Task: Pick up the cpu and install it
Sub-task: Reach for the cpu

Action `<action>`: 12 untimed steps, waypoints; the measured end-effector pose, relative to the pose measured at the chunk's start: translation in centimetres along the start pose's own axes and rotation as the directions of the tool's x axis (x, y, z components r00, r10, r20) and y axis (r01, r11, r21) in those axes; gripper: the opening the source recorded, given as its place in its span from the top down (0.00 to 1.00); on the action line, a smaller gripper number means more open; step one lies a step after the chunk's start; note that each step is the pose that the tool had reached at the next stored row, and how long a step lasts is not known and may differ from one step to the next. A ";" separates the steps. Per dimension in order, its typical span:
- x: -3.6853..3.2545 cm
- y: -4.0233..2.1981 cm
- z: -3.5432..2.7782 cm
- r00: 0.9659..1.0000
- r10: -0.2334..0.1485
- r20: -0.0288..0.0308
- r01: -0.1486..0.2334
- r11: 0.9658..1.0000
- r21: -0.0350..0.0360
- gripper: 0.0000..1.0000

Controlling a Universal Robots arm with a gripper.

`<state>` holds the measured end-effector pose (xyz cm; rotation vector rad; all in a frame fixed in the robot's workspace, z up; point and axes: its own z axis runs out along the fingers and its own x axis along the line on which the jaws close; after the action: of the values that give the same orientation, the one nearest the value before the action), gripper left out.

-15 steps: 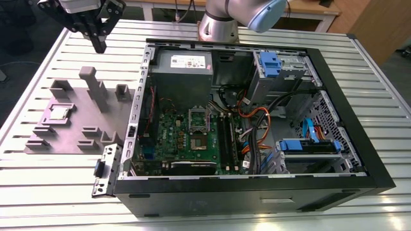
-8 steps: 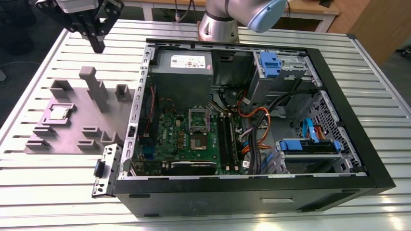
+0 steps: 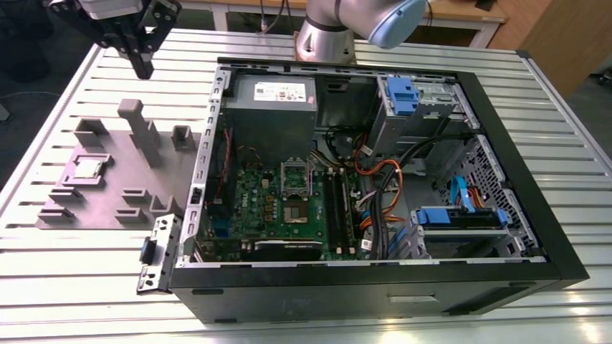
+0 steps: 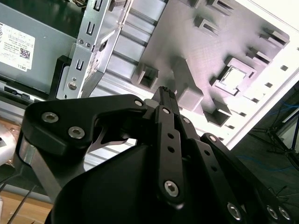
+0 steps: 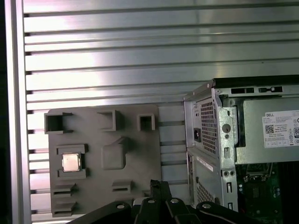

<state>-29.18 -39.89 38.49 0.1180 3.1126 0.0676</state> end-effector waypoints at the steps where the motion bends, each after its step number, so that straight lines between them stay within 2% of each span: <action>1: 0.04 0.00 0.00 1.000 0.000 0.000 0.000 1.000 0.000 0.90; 6: 0.37 -0.03 0.00 1.000 0.000 0.000 0.000 1.000 0.000 0.90; 12: 1.57 -0.12 -0.01 1.000 0.000 0.000 0.000 1.000 0.000 0.90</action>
<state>-30.76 -39.90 38.47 0.1179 3.1125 0.0677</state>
